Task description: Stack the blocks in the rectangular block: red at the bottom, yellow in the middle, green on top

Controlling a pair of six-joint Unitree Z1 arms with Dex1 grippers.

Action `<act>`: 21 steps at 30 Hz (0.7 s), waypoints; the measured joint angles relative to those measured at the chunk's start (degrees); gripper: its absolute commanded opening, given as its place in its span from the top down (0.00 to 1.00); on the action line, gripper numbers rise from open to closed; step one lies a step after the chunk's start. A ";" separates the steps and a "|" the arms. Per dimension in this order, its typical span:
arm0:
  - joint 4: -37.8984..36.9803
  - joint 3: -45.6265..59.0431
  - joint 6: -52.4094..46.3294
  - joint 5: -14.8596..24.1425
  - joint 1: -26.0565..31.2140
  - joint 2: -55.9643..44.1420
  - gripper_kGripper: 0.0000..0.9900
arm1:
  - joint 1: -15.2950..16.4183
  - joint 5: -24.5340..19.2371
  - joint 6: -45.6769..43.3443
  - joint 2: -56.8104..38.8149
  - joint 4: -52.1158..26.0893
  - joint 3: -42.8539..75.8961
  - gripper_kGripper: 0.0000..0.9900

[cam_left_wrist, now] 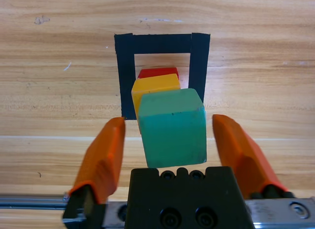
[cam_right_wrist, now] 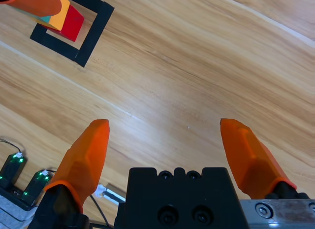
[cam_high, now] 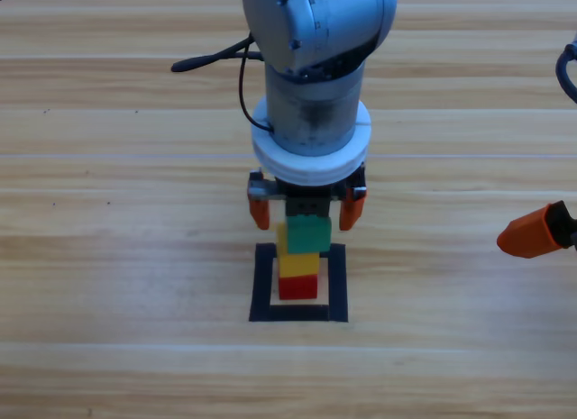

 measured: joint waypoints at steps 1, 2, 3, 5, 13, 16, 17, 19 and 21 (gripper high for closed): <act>0.00 0.00 0.00 0.32 0.00 -0.01 0.00 | 0.04 -0.29 0.00 0.00 0.00 0.00 0.00; 0.00 0.00 0.00 0.42 0.00 -0.01 0.00 | 0.05 -0.42 0.00 0.00 0.00 0.00 0.00; 0.00 0.00 0.00 0.45 0.00 -0.01 0.00 | 0.13 -0.86 0.00 0.00 0.00 0.00 0.00; 0.00 0.00 0.00 0.45 0.00 -0.01 0.00 | 0.51 -2.53 0.00 0.00 0.00 -0.02 0.00; 0.00 0.00 0.00 0.95 0.00 -0.25 0.00 | 2.85 -3.06 0.01 0.17 0.00 -1.04 0.00; 0.00 0.00 0.00 3.94 0.00 -1.77 0.01 | 3.42 -3.07 0.01 0.18 0.00 -1.08 0.00; 0.00 0.00 0.00 5.94 0.00 -3.24 0.02 | 3.52 -3.07 0.01 0.18 0.00 -1.08 0.00; 0.00 0.01 0.00 10.65 -0.06 -7.42 0.02 | 3.64 -3.07 0.01 0.18 0.00 -1.08 0.00; -0.05 1.23 0.56 15.88 -0.48 -14.35 0.02 | 3.70 -3.07 0.01 0.18 0.00 -1.08 0.00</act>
